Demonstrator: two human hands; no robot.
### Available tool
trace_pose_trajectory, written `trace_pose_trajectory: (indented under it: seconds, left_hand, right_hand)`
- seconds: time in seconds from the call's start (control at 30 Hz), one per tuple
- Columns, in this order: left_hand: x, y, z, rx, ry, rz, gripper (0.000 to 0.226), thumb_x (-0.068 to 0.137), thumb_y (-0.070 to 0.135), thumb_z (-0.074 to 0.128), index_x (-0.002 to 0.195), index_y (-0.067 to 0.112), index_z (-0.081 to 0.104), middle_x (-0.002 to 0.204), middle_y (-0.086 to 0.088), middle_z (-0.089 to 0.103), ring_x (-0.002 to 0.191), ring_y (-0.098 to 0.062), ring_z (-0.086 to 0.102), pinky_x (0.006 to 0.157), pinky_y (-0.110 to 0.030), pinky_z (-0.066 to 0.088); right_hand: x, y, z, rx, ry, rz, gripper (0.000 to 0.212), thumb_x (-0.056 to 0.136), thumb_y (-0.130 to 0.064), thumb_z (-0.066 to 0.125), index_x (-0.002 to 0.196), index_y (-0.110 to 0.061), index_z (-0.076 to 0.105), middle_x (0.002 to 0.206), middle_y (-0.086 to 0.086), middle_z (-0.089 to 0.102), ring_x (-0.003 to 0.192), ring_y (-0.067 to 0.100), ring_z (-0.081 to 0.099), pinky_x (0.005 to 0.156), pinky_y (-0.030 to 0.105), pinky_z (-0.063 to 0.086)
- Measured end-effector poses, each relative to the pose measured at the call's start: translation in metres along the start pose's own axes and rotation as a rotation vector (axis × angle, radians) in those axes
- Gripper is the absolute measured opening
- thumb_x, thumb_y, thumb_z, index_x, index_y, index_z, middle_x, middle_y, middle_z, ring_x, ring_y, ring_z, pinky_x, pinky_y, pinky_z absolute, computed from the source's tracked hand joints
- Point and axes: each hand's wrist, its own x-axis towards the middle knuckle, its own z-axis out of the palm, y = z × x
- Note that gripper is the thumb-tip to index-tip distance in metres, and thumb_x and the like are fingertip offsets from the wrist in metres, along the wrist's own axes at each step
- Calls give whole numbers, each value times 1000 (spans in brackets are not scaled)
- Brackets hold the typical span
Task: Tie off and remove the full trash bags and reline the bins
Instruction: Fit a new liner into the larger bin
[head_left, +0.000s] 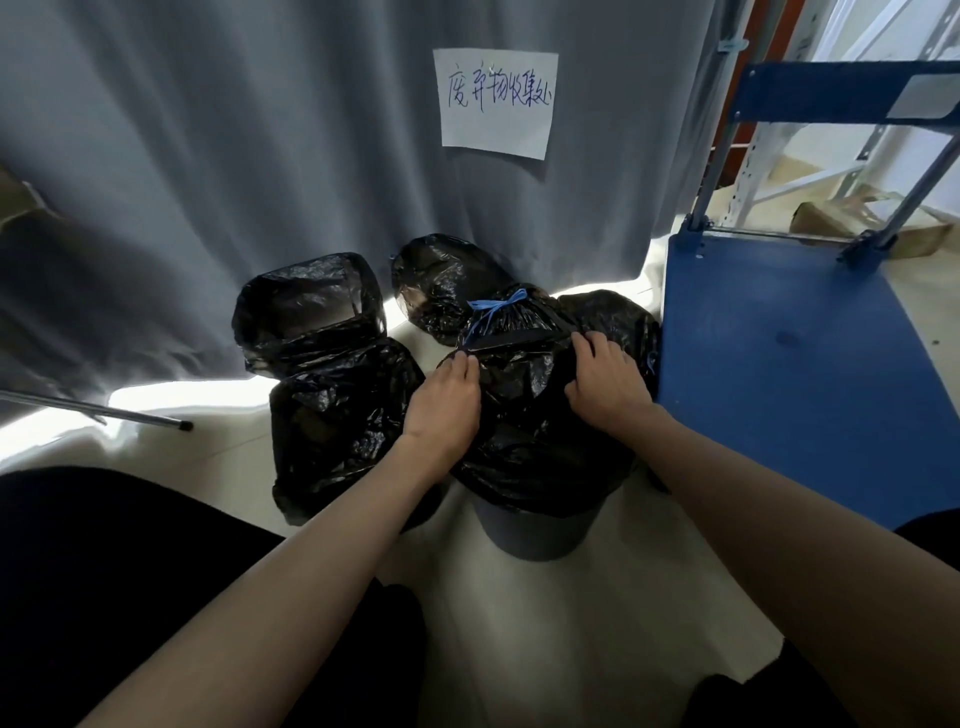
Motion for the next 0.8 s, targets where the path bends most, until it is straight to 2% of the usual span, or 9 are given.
trace_pose_trajectory:
  seconds: [0.17,0.33,0.43,0.5,0.6,0.67,0.73,0.8]
  left_hand:
    - [-11,-7,0,18,-23,-82,52,94,11,42,144,4,32,135,-9,50,122,-24,51,106,-31,35]
    - [-3,-8,-5,-203,-117,-191,44,95,10,41,139,5,40,125,-14,56,111,-35,56,95,-39,43]
    - [1,-9,-6,-373,-181,-258,42,97,14,39,138,4,40,127,-18,53,115,-37,53,98,-44,43]
    - [2,-9,-6,-338,-196,-262,42,98,17,39,138,2,39,129,-20,52,117,-37,50,102,-42,40]
    - [4,-3,-7,-172,-36,-106,51,97,25,44,142,4,37,144,-17,40,131,-32,39,113,-38,29]
    - [7,10,-10,-215,20,89,59,95,33,48,148,10,34,154,-12,30,141,-27,30,119,-36,21]
    - [12,23,-10,-248,-101,229,69,92,47,51,150,15,33,158,-8,26,144,-25,25,120,-36,19]
    - [14,29,-7,-201,-329,213,86,85,62,52,154,19,23,162,-8,14,148,-28,16,121,-42,14]
  right_hand:
    - [-6,-2,-2,13,-37,16,71,91,-23,52,152,-8,18,156,14,21,145,32,20,117,53,20]
    - [-7,6,1,37,-64,11,73,92,-24,53,153,-8,15,160,11,15,148,28,12,118,54,17]
    - [-7,9,1,14,-101,-3,77,93,-27,54,154,-9,10,161,11,10,149,29,7,119,53,14]
    - [-7,9,1,14,-127,-1,79,94,-28,53,155,-9,7,162,11,6,150,29,3,120,52,9]
    - [-9,4,0,0,-25,-62,73,92,-25,53,153,-8,16,160,13,13,149,31,8,121,48,8]
    - [-11,-2,-3,23,53,-193,66,90,-24,55,149,-12,30,152,12,30,142,31,27,119,44,22]
    - [-13,-9,-6,96,-42,-290,61,91,-30,55,148,-20,35,148,7,37,134,28,37,112,44,33]
    - [-17,-14,-4,114,-249,-273,62,94,-42,51,151,-28,29,154,2,30,137,29,35,112,47,33]
